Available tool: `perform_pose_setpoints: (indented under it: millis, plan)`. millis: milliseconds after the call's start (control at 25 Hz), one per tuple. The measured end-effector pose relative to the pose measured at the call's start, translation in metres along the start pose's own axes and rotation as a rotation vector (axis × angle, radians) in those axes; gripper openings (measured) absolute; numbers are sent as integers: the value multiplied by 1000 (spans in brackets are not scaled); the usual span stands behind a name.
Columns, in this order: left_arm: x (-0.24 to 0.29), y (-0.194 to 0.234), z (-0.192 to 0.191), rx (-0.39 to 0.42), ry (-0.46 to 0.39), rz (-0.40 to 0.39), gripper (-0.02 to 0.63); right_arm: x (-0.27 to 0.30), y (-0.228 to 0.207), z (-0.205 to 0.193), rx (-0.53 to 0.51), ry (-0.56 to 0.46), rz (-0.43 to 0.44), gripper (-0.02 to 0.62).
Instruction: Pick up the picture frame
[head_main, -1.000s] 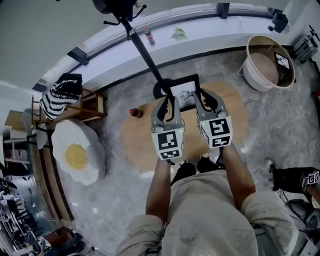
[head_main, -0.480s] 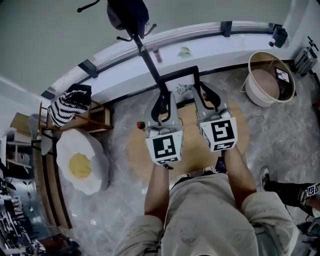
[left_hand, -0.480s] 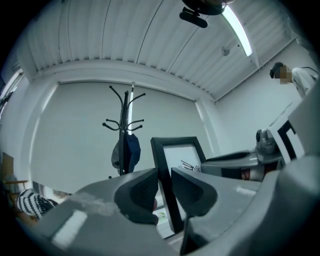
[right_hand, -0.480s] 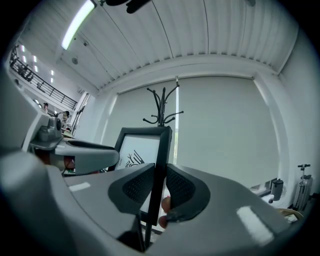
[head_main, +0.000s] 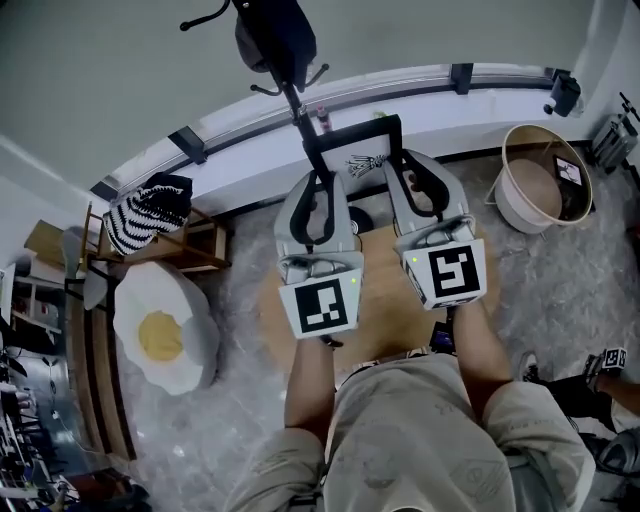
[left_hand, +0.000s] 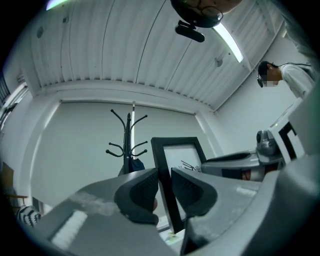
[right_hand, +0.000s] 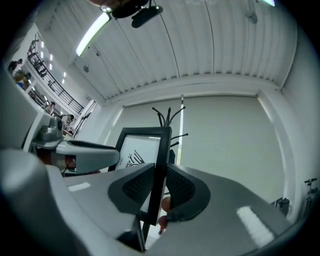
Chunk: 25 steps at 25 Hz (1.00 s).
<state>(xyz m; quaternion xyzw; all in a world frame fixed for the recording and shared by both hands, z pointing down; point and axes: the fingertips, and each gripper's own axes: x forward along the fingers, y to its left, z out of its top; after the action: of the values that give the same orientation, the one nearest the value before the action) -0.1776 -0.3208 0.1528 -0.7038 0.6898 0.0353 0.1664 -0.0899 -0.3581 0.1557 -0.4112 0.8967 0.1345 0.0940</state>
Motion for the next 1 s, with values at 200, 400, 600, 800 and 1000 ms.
perform_pose_setpoints:
  millis: [200, 400, 600, 800, 1000]
  plan:
    - [1, 1, 27, 39, -69, 3, 94, 0, -2, 27, -35, -50, -11, 75]
    - [-1, 3, 43, 53, -107, 8, 94, -1, -1, 45, -65, -92, -17, 75]
    - [1, 2, 64, 73, -151, 13, 94, -2, -5, 64, -89, -130, -29, 75]
    - [1, 1, 71, 83, -170, 22, 94, -4, -5, 73, -107, -163, -41, 75]
    - [-2, -2, 74, 85, -178, 16, 94, -8, -7, 74, -112, -168, -50, 75]
